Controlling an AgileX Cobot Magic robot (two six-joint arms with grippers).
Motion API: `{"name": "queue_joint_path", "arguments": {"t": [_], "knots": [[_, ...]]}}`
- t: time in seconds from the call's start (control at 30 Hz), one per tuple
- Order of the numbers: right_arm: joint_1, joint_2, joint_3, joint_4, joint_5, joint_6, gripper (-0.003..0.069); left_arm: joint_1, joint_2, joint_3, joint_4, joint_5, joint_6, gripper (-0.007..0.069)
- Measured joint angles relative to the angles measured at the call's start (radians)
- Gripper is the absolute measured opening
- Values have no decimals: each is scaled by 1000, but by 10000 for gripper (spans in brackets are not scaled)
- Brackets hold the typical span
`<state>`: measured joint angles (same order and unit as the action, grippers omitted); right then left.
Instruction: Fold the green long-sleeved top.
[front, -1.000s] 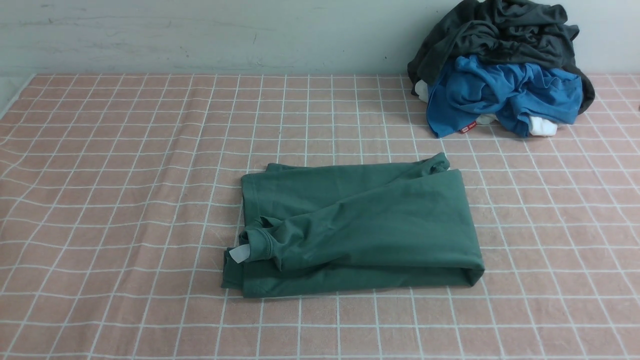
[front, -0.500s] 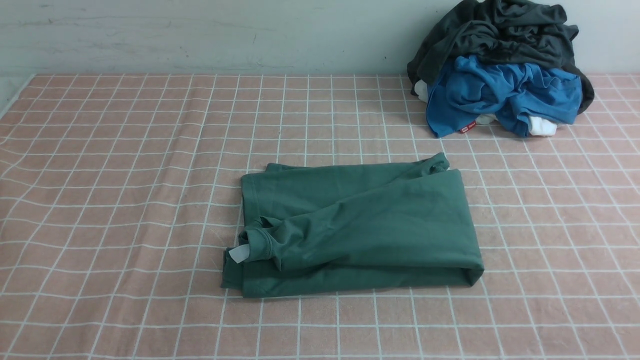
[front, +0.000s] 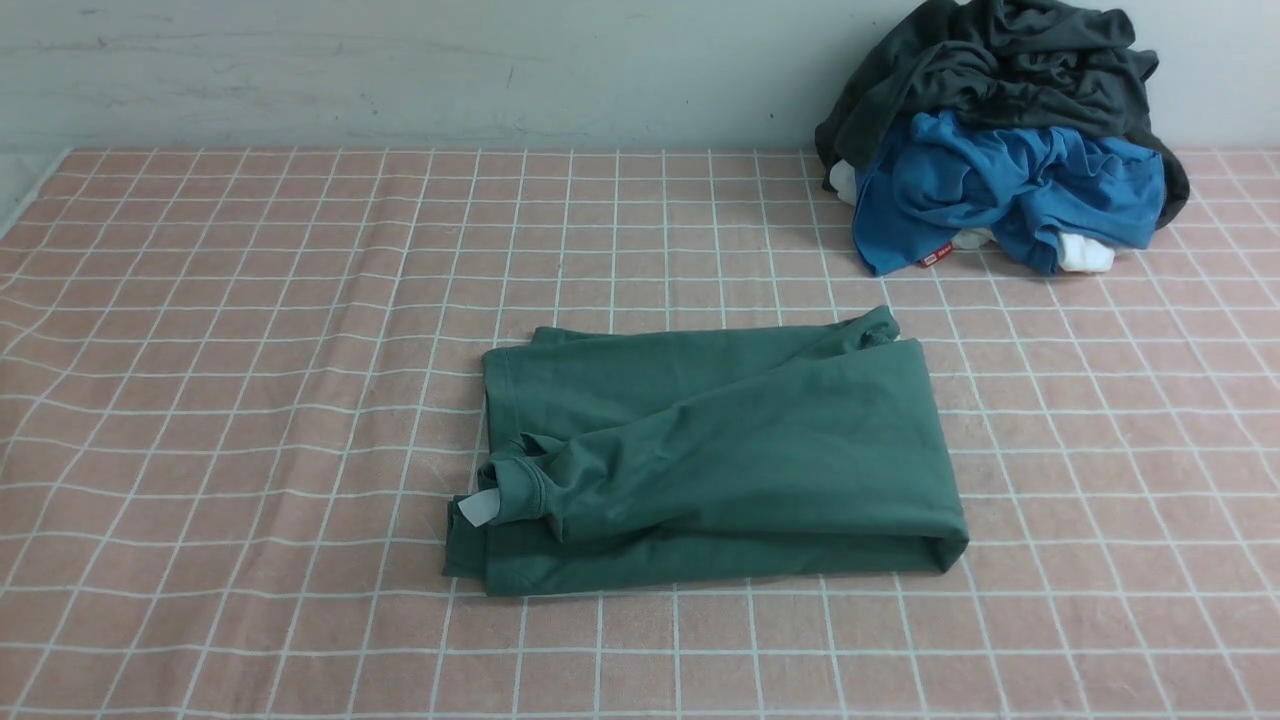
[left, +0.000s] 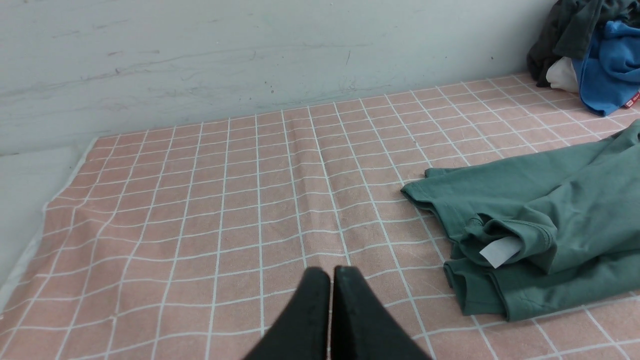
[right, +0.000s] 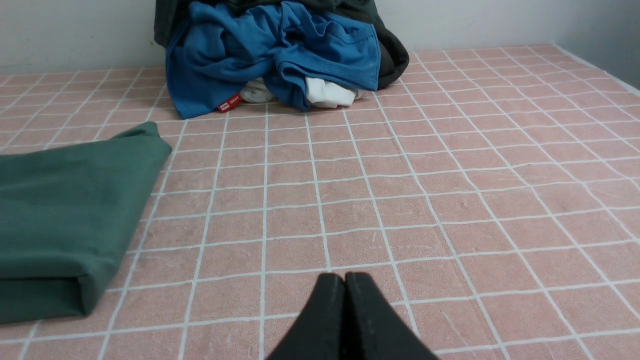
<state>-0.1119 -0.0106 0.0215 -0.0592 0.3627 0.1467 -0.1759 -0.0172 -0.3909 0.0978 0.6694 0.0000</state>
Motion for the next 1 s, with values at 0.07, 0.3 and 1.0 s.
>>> {"name": "queue_joint_path", "arguments": {"t": [0.07,0.3,1.0], "knots": [[0,0,0,11,1,0,-14,0,0,0,0,3,0,-3],[0,0,0,28,2,0,-14,0,0,0,0,9,0,-3],[30,0,0,28,3,0,-14,0,0,0,0,9,0,-3]]}}
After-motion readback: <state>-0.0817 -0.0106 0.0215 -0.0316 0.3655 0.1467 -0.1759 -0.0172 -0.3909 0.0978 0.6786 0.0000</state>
